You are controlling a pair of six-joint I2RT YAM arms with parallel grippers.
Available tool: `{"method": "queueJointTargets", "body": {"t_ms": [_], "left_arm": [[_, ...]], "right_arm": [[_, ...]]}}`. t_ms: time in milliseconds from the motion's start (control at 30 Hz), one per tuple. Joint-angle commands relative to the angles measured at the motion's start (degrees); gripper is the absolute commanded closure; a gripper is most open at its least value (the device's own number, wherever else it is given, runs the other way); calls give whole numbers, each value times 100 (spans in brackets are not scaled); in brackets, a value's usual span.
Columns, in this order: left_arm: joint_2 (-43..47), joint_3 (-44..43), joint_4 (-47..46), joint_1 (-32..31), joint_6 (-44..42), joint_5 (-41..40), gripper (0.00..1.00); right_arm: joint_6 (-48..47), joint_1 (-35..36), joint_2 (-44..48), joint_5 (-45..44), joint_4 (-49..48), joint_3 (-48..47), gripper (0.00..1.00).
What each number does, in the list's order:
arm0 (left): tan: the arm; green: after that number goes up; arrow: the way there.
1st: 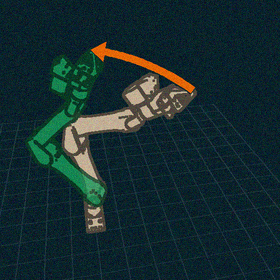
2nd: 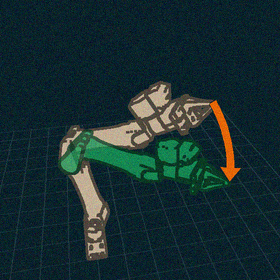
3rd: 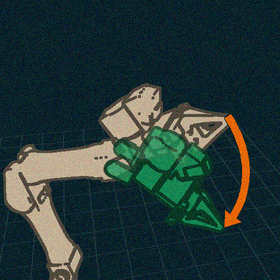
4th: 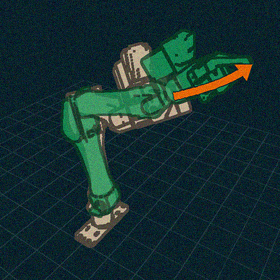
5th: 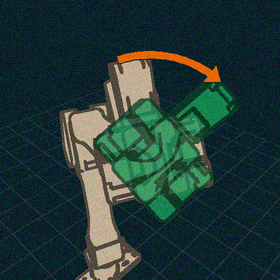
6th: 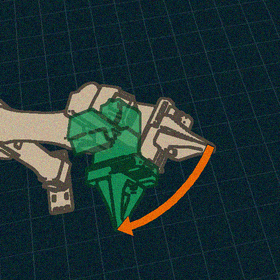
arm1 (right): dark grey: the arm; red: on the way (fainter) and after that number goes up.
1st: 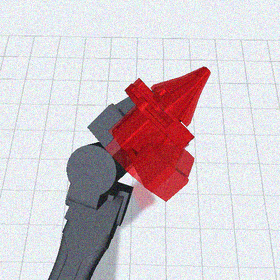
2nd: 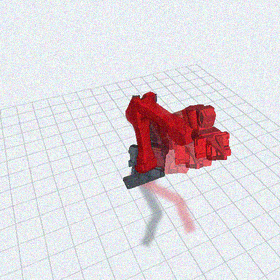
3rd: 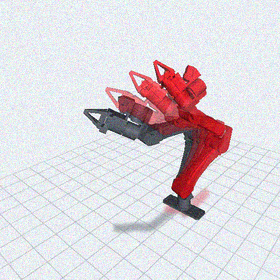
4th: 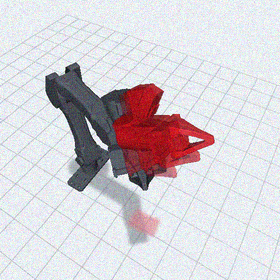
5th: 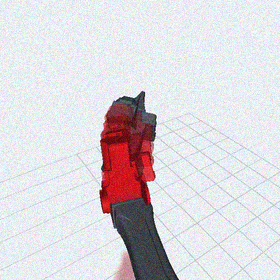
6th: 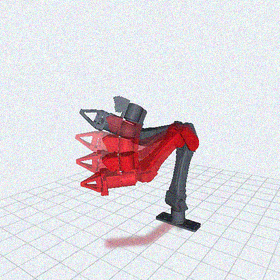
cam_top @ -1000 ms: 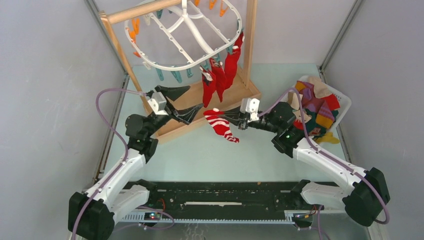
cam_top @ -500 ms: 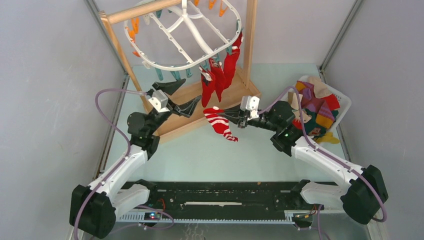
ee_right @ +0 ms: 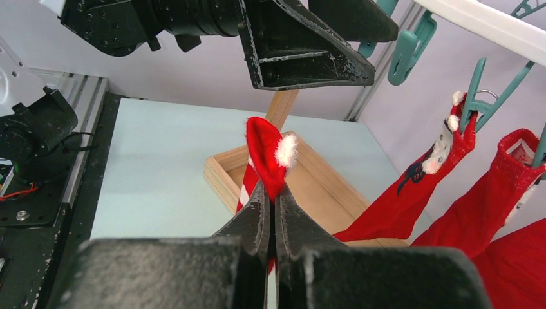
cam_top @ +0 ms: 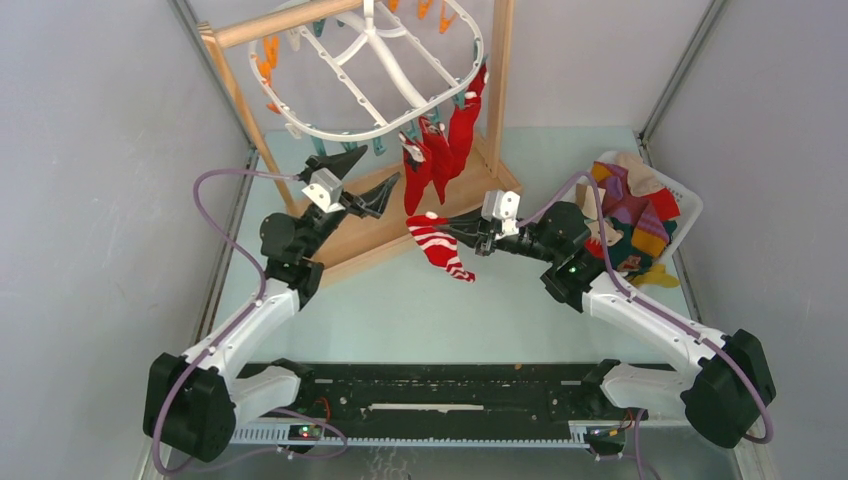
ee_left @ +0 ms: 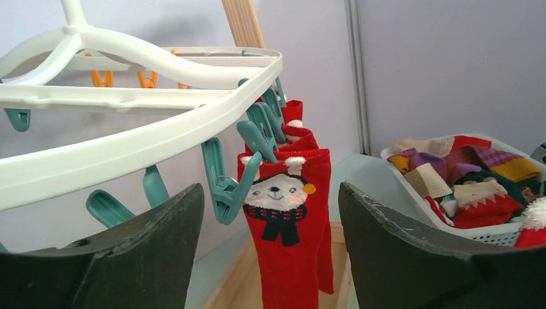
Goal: Clip the socks to the hanger
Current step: Pick up the sock from the bin.
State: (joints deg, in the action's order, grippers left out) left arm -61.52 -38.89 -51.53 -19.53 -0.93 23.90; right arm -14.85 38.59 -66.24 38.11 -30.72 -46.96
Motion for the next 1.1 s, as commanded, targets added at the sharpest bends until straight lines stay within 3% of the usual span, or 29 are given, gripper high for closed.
{"method": "queueJointTargets", "body": {"t_ms": [0,200,400,600,800,1067], "left_arm": [[-118,-392,-204,20,-245,-83,21],[-23,-220,-357,19,124,74,23],[1254,848,158,22,423,449,15],[2387,1307,969,19,883,1336,13],[2630,1572,902,-124,1364,1781,13],[2506,1882,533,-350,1410,1543,20]], "right_arm": [[127,-40,-29,65,-309,-20,100],[134,-52,-21,35,-356,-24,100],[153,-87,-44,136,-277,-21,100],[85,-67,-208,451,-352,-146,100],[-200,18,-480,877,-378,-466,100],[-240,246,-782,970,-338,-867,100]]}}
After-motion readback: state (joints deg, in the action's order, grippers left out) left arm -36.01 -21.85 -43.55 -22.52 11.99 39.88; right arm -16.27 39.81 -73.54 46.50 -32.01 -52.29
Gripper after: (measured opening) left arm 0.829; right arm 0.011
